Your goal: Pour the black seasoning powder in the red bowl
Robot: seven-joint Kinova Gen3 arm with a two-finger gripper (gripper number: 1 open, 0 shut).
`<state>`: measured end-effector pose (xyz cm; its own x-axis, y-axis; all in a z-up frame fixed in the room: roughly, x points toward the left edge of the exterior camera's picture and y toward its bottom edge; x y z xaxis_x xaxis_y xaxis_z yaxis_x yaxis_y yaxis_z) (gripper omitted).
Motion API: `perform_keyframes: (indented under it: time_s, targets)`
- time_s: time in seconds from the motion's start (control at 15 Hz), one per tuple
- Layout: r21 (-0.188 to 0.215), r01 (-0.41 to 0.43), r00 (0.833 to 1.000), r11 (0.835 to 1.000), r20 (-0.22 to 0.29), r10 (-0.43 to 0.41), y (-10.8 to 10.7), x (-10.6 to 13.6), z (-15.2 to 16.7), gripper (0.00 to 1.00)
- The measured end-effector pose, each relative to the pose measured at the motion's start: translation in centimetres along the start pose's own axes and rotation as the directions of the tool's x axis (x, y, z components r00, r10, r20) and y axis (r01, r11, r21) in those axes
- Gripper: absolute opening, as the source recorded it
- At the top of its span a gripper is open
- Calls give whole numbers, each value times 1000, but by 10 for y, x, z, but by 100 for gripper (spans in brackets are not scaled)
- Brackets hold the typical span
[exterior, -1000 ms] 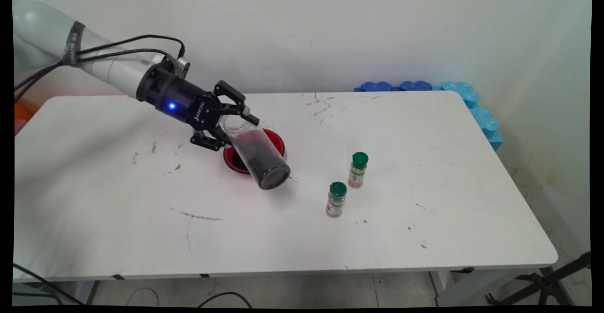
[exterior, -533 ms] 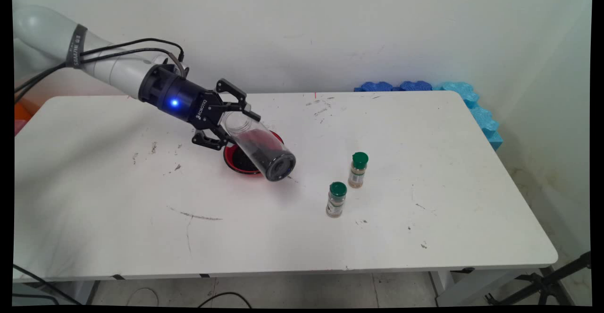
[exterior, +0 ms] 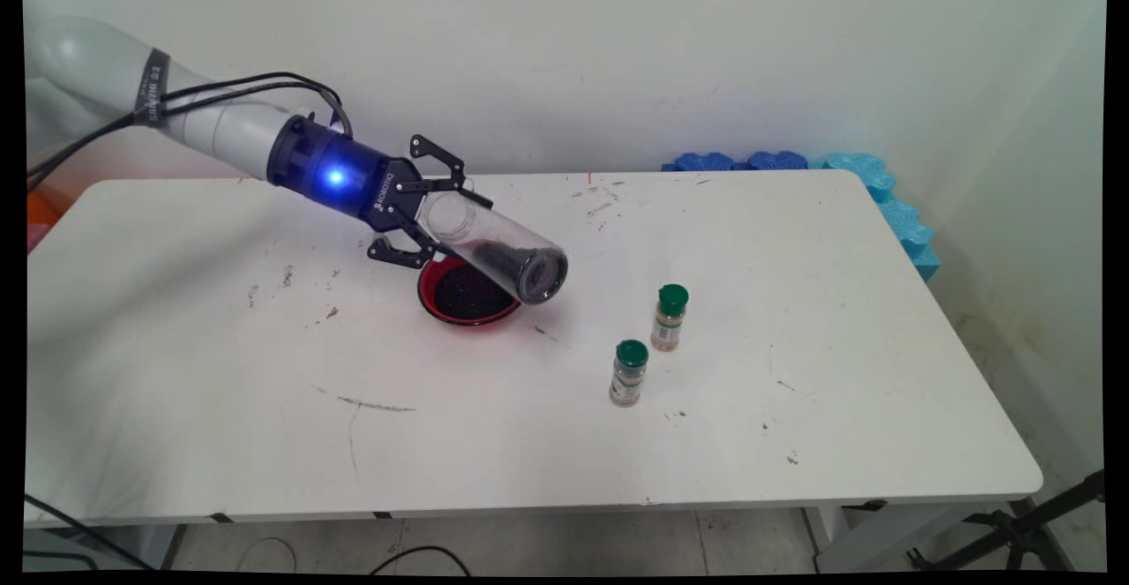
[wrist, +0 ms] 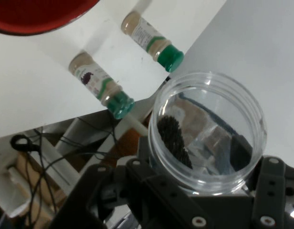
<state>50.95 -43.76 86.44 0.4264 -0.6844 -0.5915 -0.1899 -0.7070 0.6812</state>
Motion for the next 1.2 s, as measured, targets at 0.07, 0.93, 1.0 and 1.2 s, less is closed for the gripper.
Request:
perform_keyframes:
  time_s: [0.07,0.93,1.0,1.2]
  targets:
    - [-6,17,1000,1000,0,-17,0,1,0,0]
    - [-71,206,978,976,1,-207,-4,7,-2,0]
    - [-78,223,975,972,1,-223,-4,7,-2,0]
    - [-100,264,964,959,4,-265,-4,7,-2,0]
